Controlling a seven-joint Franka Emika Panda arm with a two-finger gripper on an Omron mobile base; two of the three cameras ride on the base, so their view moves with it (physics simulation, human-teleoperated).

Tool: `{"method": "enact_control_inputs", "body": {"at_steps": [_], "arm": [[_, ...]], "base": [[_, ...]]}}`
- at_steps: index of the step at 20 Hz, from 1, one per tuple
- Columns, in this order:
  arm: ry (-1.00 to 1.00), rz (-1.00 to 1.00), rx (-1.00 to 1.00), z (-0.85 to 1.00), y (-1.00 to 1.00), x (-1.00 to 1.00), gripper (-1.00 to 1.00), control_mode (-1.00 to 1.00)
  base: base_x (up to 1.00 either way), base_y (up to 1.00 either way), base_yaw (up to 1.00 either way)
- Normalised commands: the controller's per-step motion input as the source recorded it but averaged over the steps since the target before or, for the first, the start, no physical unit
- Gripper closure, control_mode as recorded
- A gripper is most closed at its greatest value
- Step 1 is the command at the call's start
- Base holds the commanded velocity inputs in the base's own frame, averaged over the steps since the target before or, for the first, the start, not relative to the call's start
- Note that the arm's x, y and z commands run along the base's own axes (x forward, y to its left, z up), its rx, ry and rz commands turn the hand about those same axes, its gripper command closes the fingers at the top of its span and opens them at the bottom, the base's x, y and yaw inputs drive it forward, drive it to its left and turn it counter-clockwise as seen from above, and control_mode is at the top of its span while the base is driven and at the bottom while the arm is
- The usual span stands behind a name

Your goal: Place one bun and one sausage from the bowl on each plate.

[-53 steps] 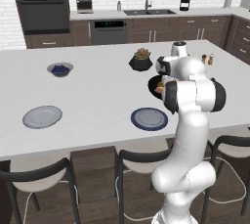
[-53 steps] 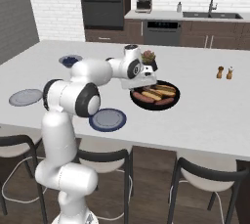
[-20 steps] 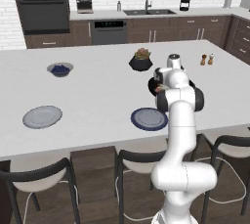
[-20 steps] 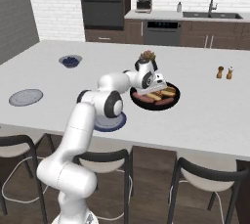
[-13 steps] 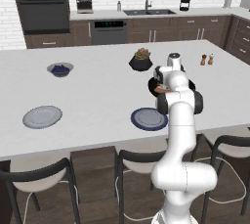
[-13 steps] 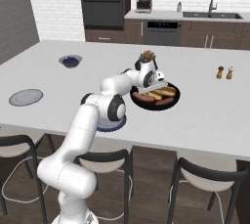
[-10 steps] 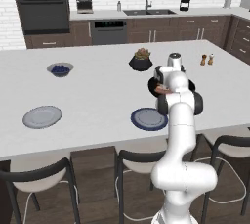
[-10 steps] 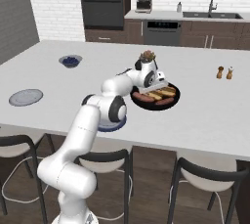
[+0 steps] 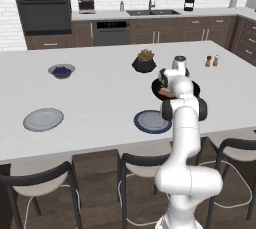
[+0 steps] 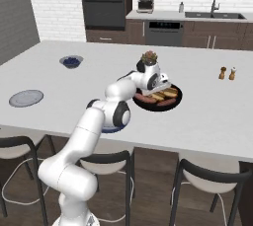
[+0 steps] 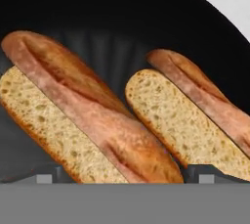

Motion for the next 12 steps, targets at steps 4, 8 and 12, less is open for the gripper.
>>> {"method": "enact_control_inputs", "body": {"at_steps": [4,8,12], "arm": [[-0.27,0.05,-0.03,-0.01,-0.07,-0.04,-1.00,-1.00],[-0.03,0.02,-0.01,-0.22,-0.06,0.14,-1.00,-1.00],[0.12,0.00,0.00,-0.58,-0.01,0.04,-1.00,-1.00]], "base": [[0.00,0.00,0.00],[0.00,0.00,0.00],[0.00,0.00,0.00]]}}
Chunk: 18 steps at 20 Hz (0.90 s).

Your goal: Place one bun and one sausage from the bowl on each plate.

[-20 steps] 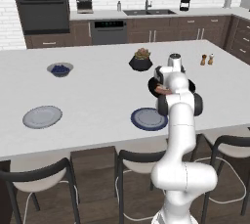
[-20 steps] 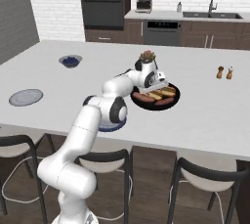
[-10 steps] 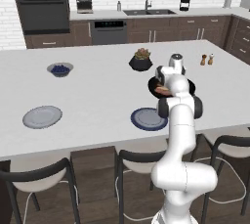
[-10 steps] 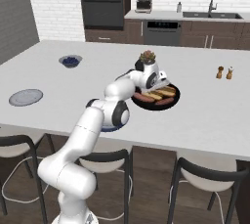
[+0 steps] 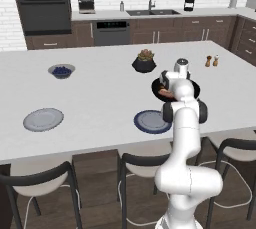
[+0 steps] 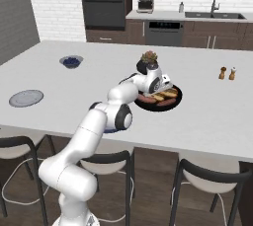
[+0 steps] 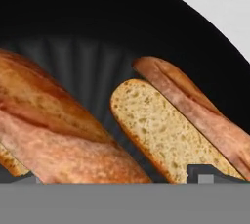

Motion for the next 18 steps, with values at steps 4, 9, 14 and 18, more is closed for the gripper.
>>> {"method": "enact_control_inputs", "body": {"at_steps": [4,9,14,18], "arm": [[0.11,0.00,0.00,-0.52,0.04,0.00,1.00,-1.00],[0.00,0.00,0.02,-0.14,0.01,-0.26,1.00,-1.00],[-0.14,0.00,0.00,0.03,0.38,-0.83,1.00,-1.00],[-0.33,0.00,-0.02,0.01,0.75,-1.00,1.00,-1.00]], "base": [[0.00,0.00,0.00],[0.00,0.00,0.00],[0.00,0.00,0.00],[0.00,0.00,0.00]]}}
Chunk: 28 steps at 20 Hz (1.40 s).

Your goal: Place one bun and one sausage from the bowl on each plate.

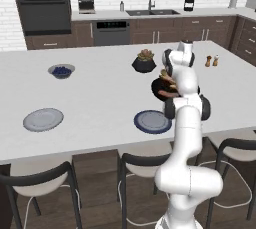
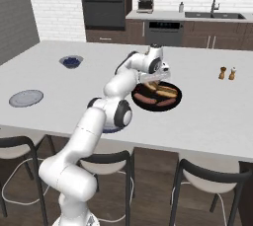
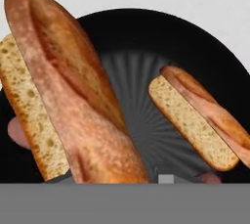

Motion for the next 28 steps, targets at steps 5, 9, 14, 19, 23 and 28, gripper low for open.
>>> {"method": "enact_control_inputs", "body": {"at_steps": [5,9,14,19,23,28], "arm": [[-0.36,0.00,-0.07,-0.09,0.95,-1.00,1.00,-1.00],[-0.35,0.00,-0.08,-0.29,1.00,-1.00,1.00,-1.00],[-0.41,0.00,-0.12,-0.46,0.92,-1.00,1.00,-1.00],[-0.48,0.00,-0.12,-0.37,0.57,-1.00,1.00,-1.00],[-0.39,-0.01,-0.21,-0.50,0.34,-1.00,1.00,-1.00],[-0.09,-0.11,-0.14,-0.41,0.00,-0.70,1.00,-1.00]], "base": [[0.00,0.00,0.00],[0.00,0.00,0.00],[0.00,0.00,0.00],[0.00,0.00,0.00],[0.00,0.00,0.00],[0.00,0.00,0.00]]}}
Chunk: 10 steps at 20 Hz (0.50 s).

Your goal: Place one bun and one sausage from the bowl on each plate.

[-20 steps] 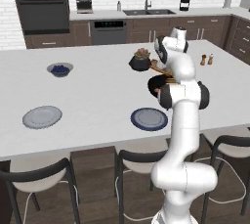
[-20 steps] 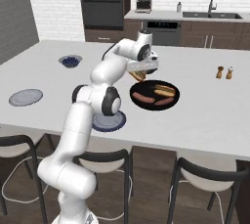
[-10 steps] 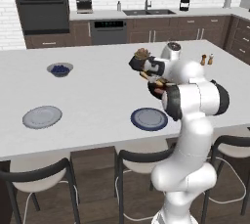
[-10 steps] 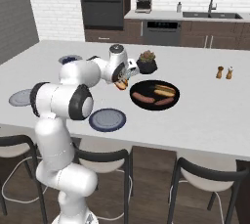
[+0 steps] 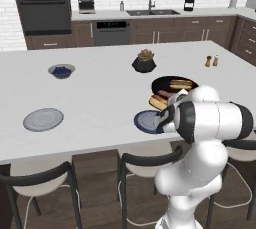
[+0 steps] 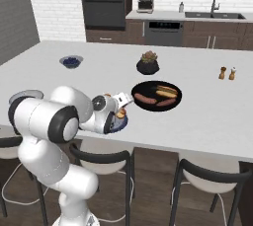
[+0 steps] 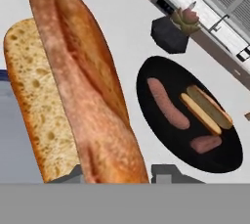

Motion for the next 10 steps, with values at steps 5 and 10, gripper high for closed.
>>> {"method": "enact_control_inputs", "body": {"at_steps": [5,10], "arm": [[0.02,-0.07,0.02,-0.18,0.01,-0.04,1.00,-1.00],[0.06,-0.03,0.06,-0.04,0.02,0.20,1.00,-1.00]], "base": [[0.00,0.00,0.00],[0.00,0.00,0.00]]}}
